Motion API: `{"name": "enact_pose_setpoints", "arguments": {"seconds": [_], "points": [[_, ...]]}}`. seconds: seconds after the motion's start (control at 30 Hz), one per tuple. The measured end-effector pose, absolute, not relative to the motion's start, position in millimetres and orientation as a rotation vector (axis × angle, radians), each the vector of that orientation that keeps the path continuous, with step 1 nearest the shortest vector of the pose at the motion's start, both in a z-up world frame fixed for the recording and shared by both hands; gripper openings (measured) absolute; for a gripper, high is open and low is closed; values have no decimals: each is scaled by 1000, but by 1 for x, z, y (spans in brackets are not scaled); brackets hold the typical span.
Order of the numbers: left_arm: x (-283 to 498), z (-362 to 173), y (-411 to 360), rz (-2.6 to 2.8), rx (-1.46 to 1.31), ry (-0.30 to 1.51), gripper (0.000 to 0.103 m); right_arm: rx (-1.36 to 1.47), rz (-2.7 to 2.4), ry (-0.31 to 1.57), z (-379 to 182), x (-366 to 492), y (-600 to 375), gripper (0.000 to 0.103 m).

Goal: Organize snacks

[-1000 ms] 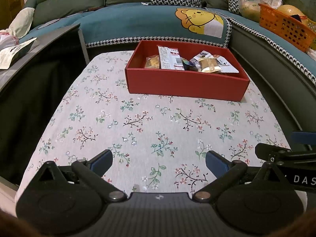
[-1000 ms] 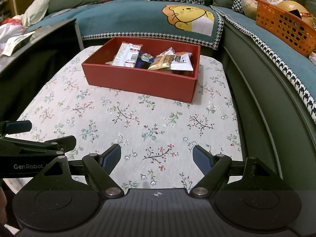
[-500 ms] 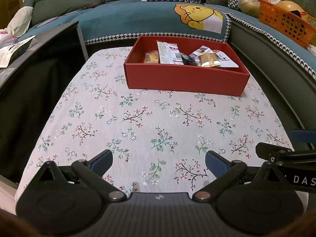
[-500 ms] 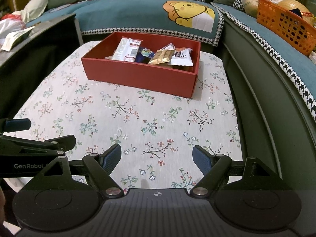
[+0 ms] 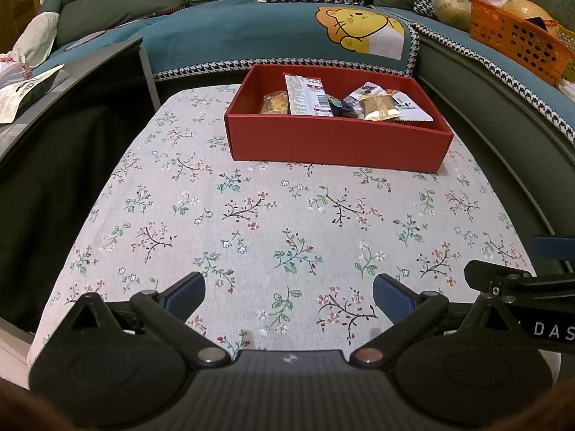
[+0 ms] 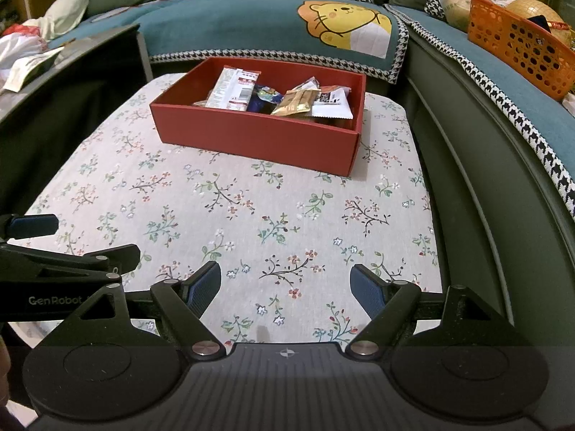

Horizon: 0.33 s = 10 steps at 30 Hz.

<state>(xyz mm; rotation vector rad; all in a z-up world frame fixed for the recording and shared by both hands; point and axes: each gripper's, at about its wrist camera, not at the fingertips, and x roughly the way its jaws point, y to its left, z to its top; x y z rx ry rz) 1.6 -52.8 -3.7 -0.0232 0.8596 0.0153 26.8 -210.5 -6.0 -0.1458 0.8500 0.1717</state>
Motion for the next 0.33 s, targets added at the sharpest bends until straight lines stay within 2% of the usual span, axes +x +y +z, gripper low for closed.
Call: {"name": "enact_pose_setpoints", "arguments": {"seconds": [0.33], "points": [[1, -3, -53, 13, -24, 859, 103, -145, 171, 849, -6, 26, -210, 84]]}}
